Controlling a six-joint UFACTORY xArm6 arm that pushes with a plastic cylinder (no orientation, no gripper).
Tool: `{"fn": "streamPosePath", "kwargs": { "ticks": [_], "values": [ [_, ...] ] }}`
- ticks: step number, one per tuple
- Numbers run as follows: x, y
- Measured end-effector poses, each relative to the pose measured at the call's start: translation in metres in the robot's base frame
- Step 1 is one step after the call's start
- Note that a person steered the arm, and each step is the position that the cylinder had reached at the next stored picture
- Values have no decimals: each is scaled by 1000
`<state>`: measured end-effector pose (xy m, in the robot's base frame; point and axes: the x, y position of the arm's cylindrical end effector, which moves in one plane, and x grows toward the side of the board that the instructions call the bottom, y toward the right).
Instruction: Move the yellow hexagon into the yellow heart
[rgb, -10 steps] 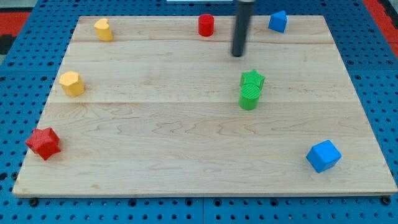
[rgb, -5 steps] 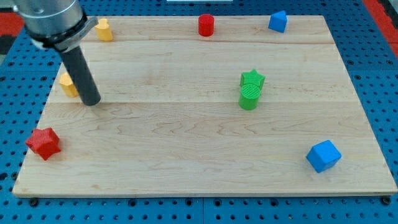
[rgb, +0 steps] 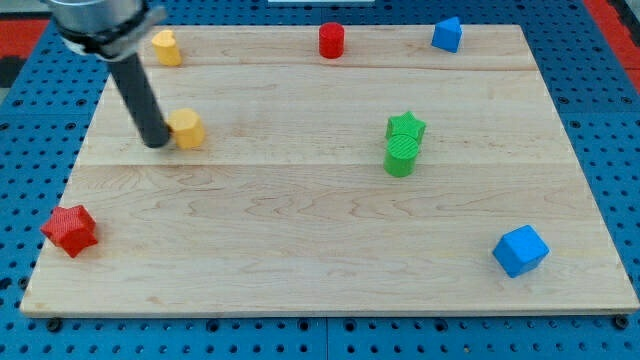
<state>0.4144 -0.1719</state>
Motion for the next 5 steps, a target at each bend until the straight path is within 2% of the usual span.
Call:
{"fn": "streamPosePath", "kwargs": {
  "ticks": [1,2,3,4,5],
  "values": [
    [-3,46],
    [-32,77],
    [-101,42],
    [-114,62],
    [-98,96]
  ]
}}
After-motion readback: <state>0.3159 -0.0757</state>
